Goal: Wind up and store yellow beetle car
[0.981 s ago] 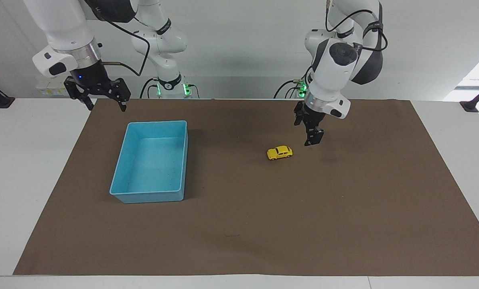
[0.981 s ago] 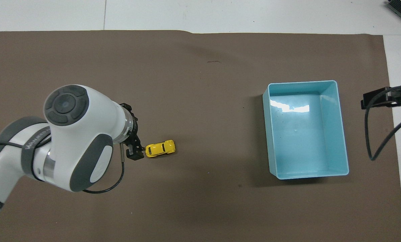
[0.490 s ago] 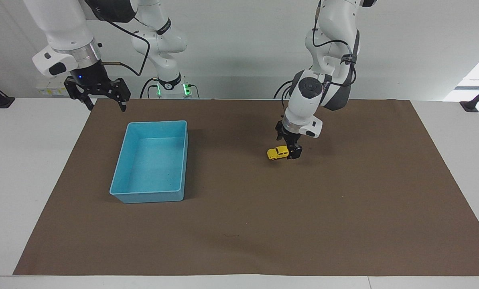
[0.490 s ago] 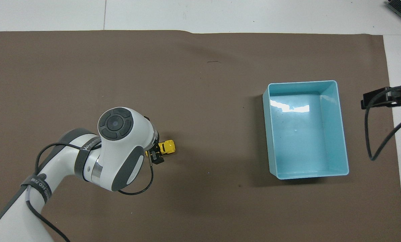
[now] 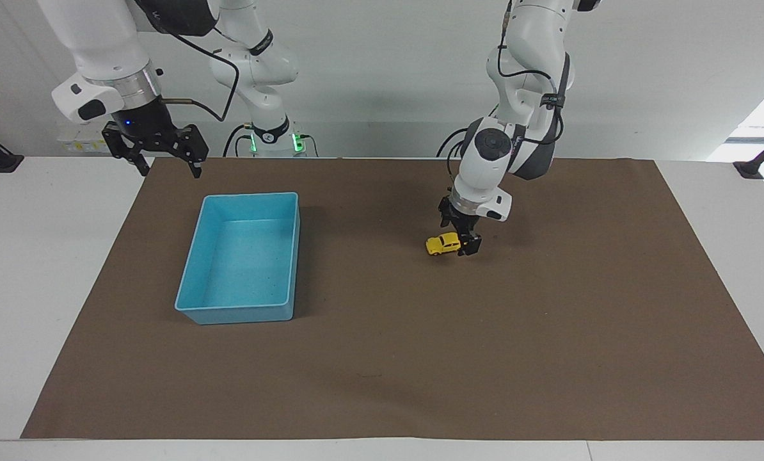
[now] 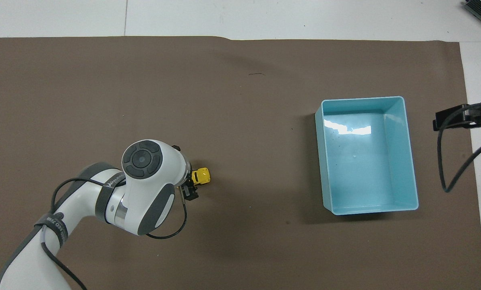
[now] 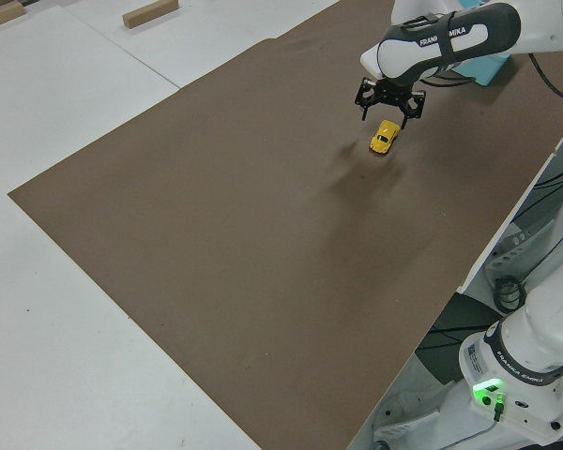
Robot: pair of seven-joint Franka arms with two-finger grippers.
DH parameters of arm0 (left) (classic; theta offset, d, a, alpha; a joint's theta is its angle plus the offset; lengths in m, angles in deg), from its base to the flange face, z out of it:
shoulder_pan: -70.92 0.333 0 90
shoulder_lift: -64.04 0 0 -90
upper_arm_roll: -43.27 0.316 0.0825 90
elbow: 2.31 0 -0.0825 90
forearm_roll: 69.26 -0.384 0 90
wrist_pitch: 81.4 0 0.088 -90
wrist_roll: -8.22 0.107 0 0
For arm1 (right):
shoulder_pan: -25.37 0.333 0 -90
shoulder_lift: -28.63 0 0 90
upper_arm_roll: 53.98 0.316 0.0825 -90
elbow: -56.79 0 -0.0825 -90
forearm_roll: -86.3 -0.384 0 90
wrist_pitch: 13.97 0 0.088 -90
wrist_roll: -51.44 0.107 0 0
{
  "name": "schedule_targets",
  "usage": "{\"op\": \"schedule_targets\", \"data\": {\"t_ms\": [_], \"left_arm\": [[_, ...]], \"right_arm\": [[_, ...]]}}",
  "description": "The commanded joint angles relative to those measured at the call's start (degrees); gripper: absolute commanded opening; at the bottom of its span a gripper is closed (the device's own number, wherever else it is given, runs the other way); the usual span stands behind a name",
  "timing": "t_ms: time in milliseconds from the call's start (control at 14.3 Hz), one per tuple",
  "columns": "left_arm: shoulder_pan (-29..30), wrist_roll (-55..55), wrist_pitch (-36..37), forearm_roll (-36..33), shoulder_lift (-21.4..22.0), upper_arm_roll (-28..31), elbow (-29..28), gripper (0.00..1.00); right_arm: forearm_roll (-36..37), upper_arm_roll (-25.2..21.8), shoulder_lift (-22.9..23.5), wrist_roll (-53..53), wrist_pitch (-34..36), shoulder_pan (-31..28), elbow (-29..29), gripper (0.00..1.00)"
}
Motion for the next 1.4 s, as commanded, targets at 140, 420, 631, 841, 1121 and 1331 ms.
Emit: {"op": "schedule_targets", "data": {"t_ms": [140, 420, 631, 841, 1121, 1331], "left_arm": [[-2.33, -1.94, -2.32, 0.75, -0.33, 1.33, -1.44, 1.0], [-2.51, -1.33, -1.7, 0.66, -0.15, 1.33, -1.62, 0.53], [-3.3, 1.65, -1.88, 0.66, 0.28, 1.16, -2.49, 0.0], [-3.04, 2.72, -2.4, 0.66, 0.55, 1.33, -3.73, 0.0], [-1.03, 7.01, -3.02, 0.66, 1.69, 1.6, -6.44, 0.0], [2.58, 12.46, -3.02, 0.66, 2.13, 1.6, -8.03, 0.0]], "right_arm": [[0.31, 0.29, -0.83, -1.34, -0.07, -0.47, 0.98, 1.0], [0.31, 0.29, -0.83, -1.34, -0.07, -0.47, 0.98, 1.0], [0.31, 0.29, -0.83, -1.34, -0.07, -0.47, 0.98, 1.0], [0.31, 0.29, -0.83, -1.34, -0.07, -0.47, 0.98, 1.0], [0.31, 0.29, -0.83, -1.34, -0.07, -0.47, 0.98, 1.0], [0.3, 0.29, -0.83, -1.34, -0.07, -0.47, 0.98, 1.0]]}}
